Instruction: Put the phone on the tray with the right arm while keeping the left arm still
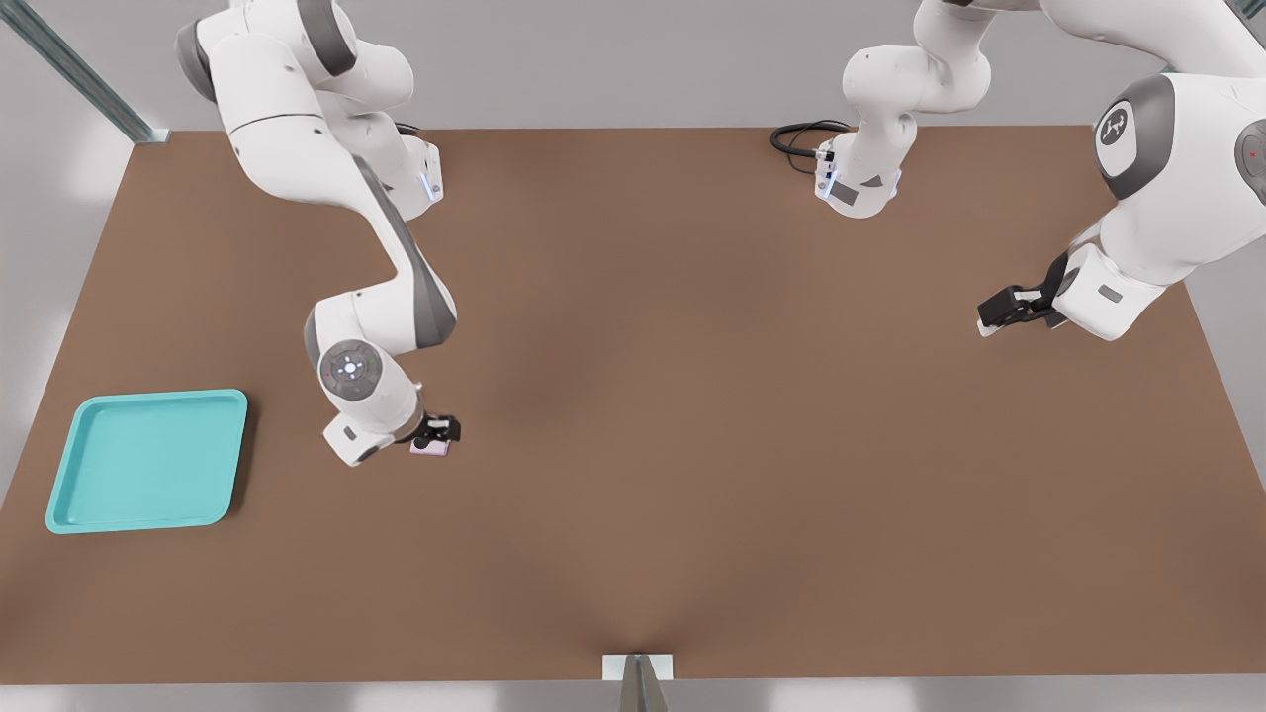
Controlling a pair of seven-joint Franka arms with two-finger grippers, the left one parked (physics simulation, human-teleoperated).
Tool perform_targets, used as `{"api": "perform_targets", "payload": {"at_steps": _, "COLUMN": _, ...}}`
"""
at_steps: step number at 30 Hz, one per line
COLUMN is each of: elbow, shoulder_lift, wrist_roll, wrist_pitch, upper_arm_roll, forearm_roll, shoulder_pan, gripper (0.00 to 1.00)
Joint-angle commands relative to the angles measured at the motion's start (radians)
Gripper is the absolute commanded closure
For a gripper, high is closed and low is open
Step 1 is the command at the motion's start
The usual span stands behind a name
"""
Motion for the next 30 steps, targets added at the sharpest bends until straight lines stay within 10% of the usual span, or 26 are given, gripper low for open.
{"api": "perform_targets", "payload": {"at_steps": 1, "elbow": -0.011, "shoulder_lift": 0.004, "wrist_roll": 0.312, "wrist_pitch": 0.098, "upper_arm_roll": 0.011, "forearm_roll": -0.018, "shoulder_pan": 0.000, "gripper": 0.00}}
{"api": "perform_targets", "payload": {"at_steps": 30, "elbow": -0.221, "shoulder_lift": 0.054, "wrist_roll": 0.053, "wrist_pitch": 0.226, "upper_arm_roll": 0.075, "forearm_roll": -0.110, "shoulder_pan": -0.106, "gripper": 0.00}}
